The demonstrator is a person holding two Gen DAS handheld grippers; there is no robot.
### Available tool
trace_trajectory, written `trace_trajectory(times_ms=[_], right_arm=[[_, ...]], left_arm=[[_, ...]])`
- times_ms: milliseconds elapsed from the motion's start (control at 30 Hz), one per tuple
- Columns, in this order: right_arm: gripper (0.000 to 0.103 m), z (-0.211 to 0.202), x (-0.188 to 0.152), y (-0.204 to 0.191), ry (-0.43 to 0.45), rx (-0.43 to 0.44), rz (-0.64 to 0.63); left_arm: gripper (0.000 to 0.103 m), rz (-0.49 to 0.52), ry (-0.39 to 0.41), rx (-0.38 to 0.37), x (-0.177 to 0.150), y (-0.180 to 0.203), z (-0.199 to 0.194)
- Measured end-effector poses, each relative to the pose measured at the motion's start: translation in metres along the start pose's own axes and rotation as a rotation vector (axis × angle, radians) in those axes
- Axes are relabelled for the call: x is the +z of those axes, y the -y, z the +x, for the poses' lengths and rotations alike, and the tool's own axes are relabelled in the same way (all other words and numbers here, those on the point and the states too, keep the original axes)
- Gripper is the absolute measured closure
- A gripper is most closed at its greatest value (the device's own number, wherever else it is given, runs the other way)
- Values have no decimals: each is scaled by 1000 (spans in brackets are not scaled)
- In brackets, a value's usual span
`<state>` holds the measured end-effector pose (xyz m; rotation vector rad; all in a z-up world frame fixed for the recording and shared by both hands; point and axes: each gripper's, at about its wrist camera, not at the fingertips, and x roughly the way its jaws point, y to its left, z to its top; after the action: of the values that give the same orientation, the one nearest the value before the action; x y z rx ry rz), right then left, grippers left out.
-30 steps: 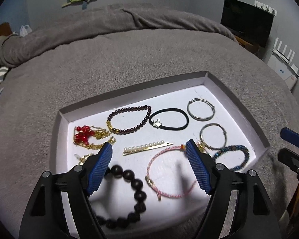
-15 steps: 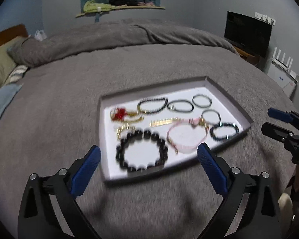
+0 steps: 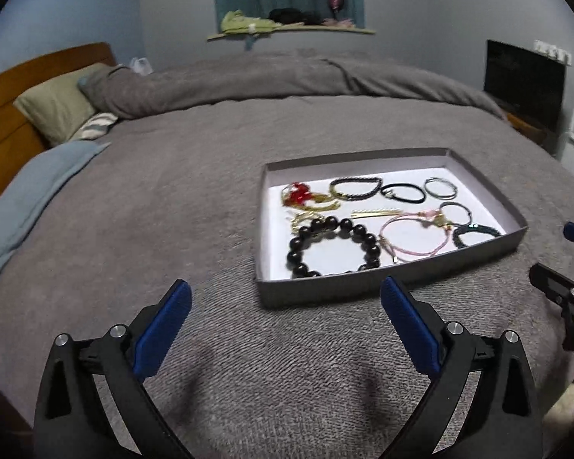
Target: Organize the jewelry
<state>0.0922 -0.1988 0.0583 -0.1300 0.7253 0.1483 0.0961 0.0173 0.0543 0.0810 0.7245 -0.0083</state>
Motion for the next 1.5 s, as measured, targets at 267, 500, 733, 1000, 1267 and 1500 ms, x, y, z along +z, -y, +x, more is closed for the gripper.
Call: trace_trajectory(times_ms=[267, 500, 733, 1000, 1267, 1500], right_arm=[[5, 10, -1, 1, -94, -75, 21], [6, 6, 5, -4, -148, -42, -15], [5, -3, 9, -5, -162, 3, -1], [5, -8, 12, -3, -141, -6, 11], [6, -9, 13, -2, -136, -8, 17], [5, -9, 13, -1, -134, -9, 17]], left_arm=[[5, -15, -98, -57, -7, 5, 6], [5, 1, -92, -31, -7, 12, 1], [5, 34, -103, -46, -4, 18, -5], [5, 46, -95, -47, -4, 20, -9], [5, 44, -93, -47, -3, 20, -10], [5, 52, -90, -46, -3, 22, -11]])
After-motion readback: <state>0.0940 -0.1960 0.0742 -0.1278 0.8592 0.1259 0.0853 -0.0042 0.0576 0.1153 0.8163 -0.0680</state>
